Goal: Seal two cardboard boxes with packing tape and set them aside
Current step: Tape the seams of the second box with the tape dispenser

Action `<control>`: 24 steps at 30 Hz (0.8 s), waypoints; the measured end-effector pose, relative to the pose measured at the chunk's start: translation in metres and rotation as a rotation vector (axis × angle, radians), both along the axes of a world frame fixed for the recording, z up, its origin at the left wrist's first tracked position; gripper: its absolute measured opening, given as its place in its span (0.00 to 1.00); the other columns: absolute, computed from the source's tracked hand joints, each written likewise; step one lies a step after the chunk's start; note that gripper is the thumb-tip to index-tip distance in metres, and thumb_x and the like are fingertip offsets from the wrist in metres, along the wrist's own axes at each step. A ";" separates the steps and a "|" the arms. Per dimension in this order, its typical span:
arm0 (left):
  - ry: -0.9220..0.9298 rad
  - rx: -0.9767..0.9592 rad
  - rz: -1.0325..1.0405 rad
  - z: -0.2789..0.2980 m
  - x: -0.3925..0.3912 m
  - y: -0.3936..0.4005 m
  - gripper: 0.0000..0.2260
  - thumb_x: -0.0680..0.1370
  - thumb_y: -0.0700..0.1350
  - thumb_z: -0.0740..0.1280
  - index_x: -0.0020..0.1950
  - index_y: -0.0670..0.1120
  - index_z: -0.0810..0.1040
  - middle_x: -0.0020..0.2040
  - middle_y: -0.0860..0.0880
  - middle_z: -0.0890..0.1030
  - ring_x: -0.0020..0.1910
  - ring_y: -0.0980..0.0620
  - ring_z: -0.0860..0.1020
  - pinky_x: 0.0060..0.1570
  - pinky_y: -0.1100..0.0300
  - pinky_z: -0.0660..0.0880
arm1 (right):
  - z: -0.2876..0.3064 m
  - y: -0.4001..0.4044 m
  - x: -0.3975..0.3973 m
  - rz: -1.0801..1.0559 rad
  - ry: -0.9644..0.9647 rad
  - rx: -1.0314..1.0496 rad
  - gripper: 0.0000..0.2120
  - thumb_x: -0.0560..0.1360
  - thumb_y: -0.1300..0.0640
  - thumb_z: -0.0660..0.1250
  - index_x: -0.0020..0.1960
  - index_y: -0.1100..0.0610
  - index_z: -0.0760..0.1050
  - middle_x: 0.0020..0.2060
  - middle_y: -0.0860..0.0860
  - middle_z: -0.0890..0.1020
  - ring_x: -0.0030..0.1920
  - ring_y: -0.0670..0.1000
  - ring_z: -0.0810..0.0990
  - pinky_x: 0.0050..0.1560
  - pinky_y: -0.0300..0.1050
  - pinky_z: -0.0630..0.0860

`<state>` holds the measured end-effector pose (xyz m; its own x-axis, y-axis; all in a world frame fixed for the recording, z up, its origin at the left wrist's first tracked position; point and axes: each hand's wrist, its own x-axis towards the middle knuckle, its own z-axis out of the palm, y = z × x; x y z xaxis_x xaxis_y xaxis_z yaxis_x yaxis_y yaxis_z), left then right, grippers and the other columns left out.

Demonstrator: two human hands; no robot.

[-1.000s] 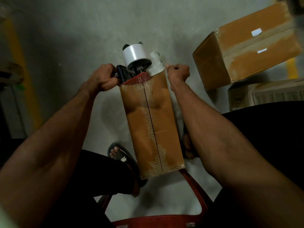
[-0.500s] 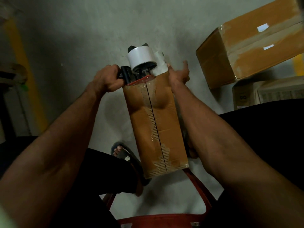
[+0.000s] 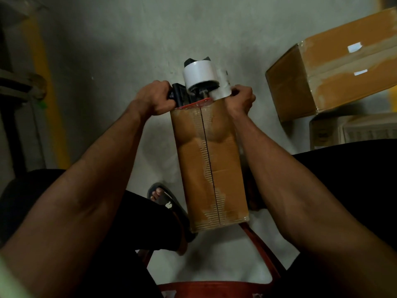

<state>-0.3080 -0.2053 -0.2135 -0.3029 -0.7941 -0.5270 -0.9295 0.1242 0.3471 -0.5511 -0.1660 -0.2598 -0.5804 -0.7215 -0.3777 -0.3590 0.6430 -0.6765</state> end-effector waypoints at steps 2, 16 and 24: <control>-0.008 0.009 -0.016 0.003 -0.001 -0.002 0.16 0.68 0.58 0.61 0.42 0.46 0.71 0.37 0.44 0.75 0.36 0.40 0.76 0.37 0.52 0.72 | 0.002 -0.003 -0.001 -0.013 -0.001 0.008 0.08 0.77 0.65 0.67 0.44 0.61 0.84 0.38 0.51 0.82 0.40 0.47 0.80 0.37 0.37 0.71; -0.171 -0.042 0.017 0.029 0.078 0.009 0.14 0.74 0.51 0.70 0.38 0.43 0.72 0.44 0.33 0.82 0.44 0.32 0.81 0.38 0.54 0.70 | 0.006 -0.001 0.003 -0.047 -0.057 0.046 0.16 0.70 0.54 0.81 0.54 0.57 0.84 0.53 0.51 0.78 0.52 0.51 0.80 0.51 0.41 0.78; -0.181 -0.047 0.056 0.027 0.083 0.014 0.12 0.76 0.52 0.69 0.43 0.45 0.73 0.49 0.34 0.83 0.47 0.34 0.81 0.42 0.52 0.73 | 0.019 0.004 0.033 0.324 0.214 -0.074 0.15 0.80 0.62 0.65 0.65 0.53 0.79 0.61 0.52 0.79 0.56 0.48 0.78 0.59 0.42 0.77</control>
